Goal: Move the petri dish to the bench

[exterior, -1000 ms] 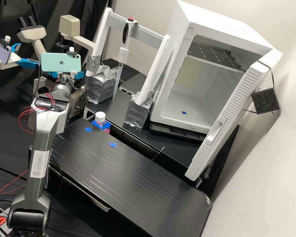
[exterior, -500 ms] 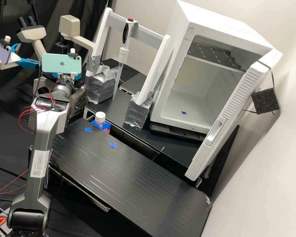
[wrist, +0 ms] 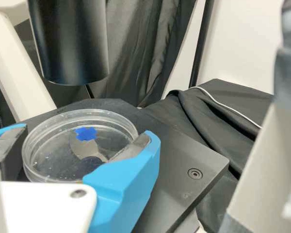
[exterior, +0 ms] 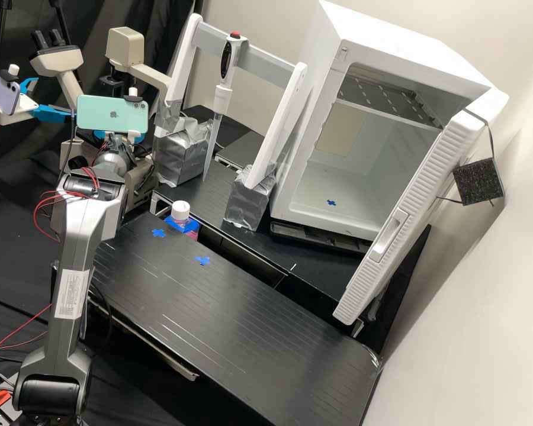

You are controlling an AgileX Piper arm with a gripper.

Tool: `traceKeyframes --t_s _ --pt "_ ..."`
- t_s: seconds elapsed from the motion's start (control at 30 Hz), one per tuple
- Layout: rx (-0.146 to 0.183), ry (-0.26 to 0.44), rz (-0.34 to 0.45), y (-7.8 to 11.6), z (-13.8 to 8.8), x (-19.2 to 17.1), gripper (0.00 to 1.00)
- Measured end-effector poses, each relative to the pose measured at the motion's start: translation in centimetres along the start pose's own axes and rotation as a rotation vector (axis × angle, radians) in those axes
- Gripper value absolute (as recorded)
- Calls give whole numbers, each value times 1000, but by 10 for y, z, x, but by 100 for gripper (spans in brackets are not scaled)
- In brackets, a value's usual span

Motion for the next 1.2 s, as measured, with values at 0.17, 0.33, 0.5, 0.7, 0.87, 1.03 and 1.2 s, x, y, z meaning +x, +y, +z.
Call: traceKeyframes --t_s 0.17,0.33,0.5,0.7,0.87,1.03,1.2 --pt "6 0 1 0 0 0 0" --pt "7 0 1 0 0 0 0" --pt "8 0 1 0 0 0 0" --pt "16 -8 -7 -3 2 -3 0" --pt "25 -14 -12 -2 1 -10 0" --pt "39 -3 5 7 -9 -27 0" --pt "52 15 25 17 -20 -41 0"
